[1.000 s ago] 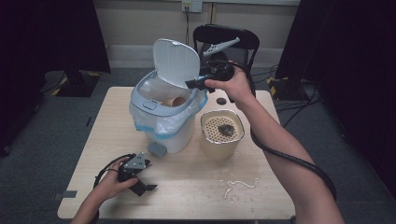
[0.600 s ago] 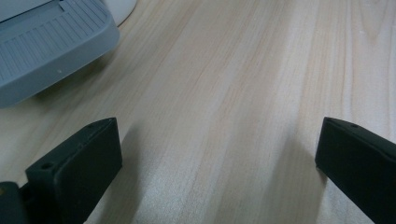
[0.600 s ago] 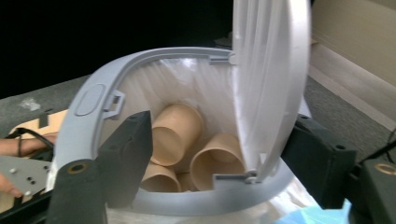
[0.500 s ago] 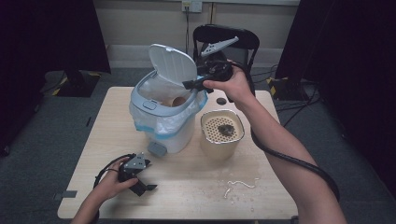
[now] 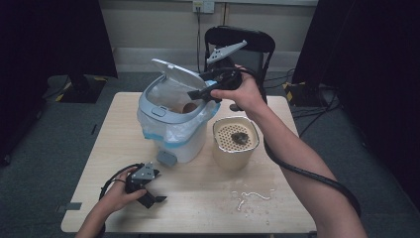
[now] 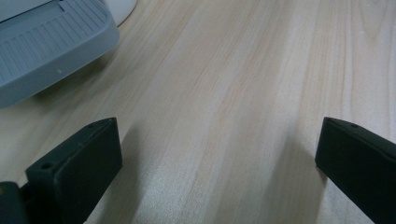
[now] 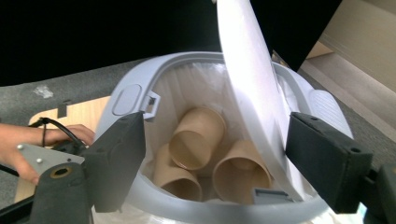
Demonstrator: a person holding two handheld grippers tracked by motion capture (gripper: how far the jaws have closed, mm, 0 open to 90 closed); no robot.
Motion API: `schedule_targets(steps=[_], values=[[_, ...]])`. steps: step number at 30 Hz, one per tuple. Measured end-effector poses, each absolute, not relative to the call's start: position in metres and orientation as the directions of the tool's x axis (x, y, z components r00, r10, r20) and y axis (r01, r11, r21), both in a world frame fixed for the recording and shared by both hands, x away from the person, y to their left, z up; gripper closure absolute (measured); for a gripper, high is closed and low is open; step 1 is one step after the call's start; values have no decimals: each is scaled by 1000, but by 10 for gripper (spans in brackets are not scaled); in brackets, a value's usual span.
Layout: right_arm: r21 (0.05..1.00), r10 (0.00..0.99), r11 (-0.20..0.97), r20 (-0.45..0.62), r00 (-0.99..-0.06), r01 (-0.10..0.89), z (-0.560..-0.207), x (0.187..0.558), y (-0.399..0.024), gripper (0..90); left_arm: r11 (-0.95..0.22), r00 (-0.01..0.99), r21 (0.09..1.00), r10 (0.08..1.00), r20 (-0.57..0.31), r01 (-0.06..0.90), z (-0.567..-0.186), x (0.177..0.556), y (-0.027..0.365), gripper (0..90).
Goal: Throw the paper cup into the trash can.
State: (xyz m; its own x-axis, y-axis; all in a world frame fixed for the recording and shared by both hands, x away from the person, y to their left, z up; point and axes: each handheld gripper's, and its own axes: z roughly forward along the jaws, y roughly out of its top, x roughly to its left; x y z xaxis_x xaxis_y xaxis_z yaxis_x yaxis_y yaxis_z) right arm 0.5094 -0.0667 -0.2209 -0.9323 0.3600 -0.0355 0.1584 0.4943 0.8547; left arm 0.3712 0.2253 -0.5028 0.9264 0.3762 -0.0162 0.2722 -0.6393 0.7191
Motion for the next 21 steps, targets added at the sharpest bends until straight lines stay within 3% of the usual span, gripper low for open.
schedule_targets(steps=[10,21], values=[[844,323,515,-26,-946,153,-226,501,-63,251,-639,926,719,376,-16,272,-503,371,225,0],[841,293,518,-2,-956,157,-229,494,-64,252,-640,926,719,377,-16,272,-503,371,225,0]])
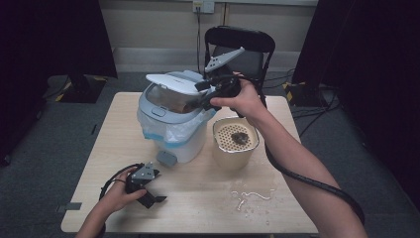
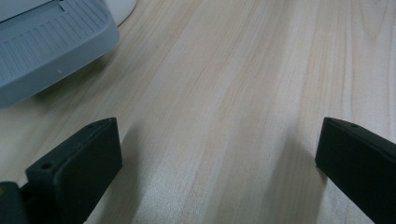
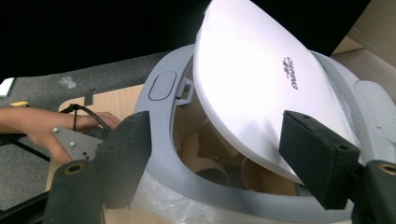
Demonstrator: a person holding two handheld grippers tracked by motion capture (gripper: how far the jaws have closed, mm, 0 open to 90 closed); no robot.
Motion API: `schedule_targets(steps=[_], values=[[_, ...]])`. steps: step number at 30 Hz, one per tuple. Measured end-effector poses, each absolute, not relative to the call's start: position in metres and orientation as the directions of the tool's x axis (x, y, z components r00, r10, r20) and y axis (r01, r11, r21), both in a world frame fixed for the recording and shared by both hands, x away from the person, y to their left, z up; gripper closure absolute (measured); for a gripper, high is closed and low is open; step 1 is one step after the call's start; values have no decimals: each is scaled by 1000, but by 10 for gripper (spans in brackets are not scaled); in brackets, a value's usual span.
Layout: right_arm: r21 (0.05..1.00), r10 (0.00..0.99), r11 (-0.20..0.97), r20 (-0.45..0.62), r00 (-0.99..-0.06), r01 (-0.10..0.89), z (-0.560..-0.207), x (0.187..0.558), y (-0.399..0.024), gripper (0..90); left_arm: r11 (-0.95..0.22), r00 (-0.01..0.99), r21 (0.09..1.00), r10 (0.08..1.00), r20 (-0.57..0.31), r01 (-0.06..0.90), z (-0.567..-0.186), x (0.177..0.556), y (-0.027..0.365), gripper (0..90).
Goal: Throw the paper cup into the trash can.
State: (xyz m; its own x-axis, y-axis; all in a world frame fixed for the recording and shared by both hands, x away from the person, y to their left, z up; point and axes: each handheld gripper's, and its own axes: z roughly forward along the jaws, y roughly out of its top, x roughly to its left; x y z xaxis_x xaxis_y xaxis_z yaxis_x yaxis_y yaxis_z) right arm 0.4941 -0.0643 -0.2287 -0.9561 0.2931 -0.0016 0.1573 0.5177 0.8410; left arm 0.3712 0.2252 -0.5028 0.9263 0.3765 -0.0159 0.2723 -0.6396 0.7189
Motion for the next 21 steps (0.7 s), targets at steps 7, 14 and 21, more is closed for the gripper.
schedule_targets(steps=[7,14,21], values=[[843,270,512,21,-963,162,-232,491,-60,265,-637,926,722,377,-16,272,-503,371,225,0],[851,258,494,54,-965,180,-234,489,-60,321,-636,926,723,378,-16,272,-503,371,225,0],[847,248,500,59,-967,180,-235,489,-63,438,-635,925,723,380,-15,273,-503,371,225,0]])
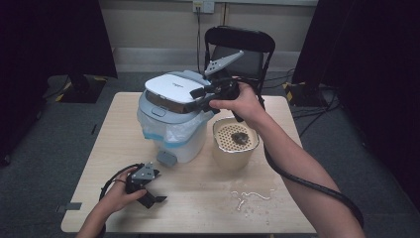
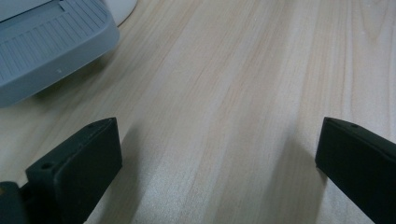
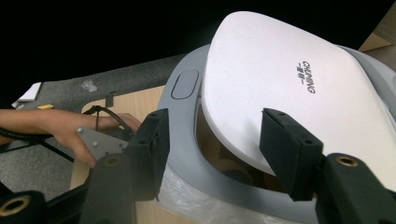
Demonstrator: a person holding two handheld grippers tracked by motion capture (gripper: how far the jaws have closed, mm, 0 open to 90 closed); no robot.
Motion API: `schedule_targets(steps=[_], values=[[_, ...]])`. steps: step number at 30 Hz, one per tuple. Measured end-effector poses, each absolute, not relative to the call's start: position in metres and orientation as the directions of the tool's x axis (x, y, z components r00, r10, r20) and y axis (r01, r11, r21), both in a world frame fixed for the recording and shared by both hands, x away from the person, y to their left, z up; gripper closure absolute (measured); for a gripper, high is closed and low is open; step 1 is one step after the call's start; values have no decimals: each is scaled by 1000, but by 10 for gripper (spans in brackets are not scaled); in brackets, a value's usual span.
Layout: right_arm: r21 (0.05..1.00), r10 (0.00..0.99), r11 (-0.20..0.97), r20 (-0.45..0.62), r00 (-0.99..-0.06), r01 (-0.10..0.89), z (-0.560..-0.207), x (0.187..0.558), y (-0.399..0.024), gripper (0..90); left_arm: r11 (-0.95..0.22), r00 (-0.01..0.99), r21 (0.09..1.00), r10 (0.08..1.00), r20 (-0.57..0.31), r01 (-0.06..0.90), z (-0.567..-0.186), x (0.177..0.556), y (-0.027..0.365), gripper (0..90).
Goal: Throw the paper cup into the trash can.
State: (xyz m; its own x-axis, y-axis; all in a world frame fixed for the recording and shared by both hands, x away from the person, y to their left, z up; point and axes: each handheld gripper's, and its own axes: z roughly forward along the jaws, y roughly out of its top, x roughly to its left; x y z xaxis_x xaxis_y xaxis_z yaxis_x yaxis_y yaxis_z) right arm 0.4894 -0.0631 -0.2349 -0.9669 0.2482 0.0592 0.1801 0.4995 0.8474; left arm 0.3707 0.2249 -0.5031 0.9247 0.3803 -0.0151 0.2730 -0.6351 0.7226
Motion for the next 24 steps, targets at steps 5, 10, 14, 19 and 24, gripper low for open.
schedule_targets(steps=[5,10,14,19,24], values=[[834,251,514,78,-965,201,-235,490,-63,528,-635,925,723,381,-15,274,-503,371,225,0],[834,260,510,82,-962,209,-235,493,-63,597,-635,925,723,381,-16,274,-503,371,225,0],[835,267,504,89,-960,218,-234,494,-62,646,-635,925,723,381,-15,273,-503,371,225,0],[842,288,496,71,-955,213,-235,497,-59,684,-636,925,722,381,-15,273,-503,371,225,0],[838,279,497,92,-956,226,-238,498,-52,694,-634,924,723,381,-16,274,-503,370,225,0]])
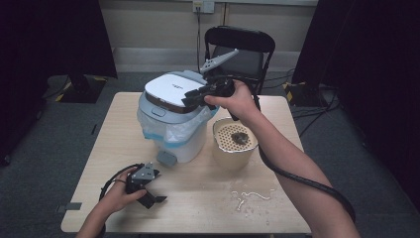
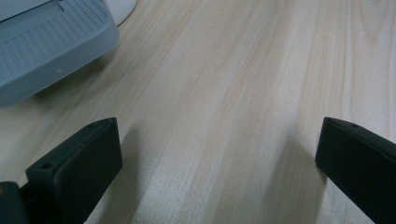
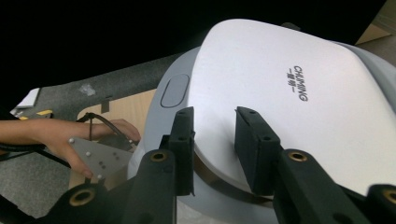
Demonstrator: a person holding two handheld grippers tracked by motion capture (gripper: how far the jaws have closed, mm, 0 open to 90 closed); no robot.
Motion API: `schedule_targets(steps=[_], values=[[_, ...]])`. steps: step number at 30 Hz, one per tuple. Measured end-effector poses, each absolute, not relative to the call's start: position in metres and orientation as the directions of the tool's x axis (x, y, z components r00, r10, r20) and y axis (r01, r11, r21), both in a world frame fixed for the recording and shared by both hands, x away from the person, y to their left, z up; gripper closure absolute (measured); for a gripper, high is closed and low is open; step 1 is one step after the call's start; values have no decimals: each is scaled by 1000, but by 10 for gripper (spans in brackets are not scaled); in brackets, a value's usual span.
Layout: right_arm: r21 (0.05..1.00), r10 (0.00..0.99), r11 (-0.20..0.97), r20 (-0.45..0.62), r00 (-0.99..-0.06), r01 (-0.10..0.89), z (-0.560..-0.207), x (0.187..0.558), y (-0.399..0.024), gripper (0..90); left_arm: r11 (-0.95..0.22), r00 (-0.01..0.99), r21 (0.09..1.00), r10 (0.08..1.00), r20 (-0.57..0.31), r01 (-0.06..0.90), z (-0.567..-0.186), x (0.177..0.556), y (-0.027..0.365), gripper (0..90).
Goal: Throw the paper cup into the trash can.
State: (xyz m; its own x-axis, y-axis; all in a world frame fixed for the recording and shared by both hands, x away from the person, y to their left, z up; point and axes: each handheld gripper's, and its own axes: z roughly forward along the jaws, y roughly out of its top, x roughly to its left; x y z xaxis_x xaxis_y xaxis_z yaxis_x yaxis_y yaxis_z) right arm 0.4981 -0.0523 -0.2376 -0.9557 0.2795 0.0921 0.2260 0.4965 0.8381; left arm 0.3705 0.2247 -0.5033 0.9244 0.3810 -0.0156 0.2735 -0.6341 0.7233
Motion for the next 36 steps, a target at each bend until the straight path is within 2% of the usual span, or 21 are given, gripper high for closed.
schedule_targets(steps=[10,27,36], values=[[822,248,518,121,-961,237,-243,500,-43,784,-634,924,724,381,-16,274,-503,370,225,0],[818,283,529,80,-956,225,-251,511,-27,802,-635,925,722,381,-16,274,-503,370,225,0],[826,305,510,88,-948,240,-254,518,-16,868,-636,926,723,376,-16,271,-503,370,225,0]])
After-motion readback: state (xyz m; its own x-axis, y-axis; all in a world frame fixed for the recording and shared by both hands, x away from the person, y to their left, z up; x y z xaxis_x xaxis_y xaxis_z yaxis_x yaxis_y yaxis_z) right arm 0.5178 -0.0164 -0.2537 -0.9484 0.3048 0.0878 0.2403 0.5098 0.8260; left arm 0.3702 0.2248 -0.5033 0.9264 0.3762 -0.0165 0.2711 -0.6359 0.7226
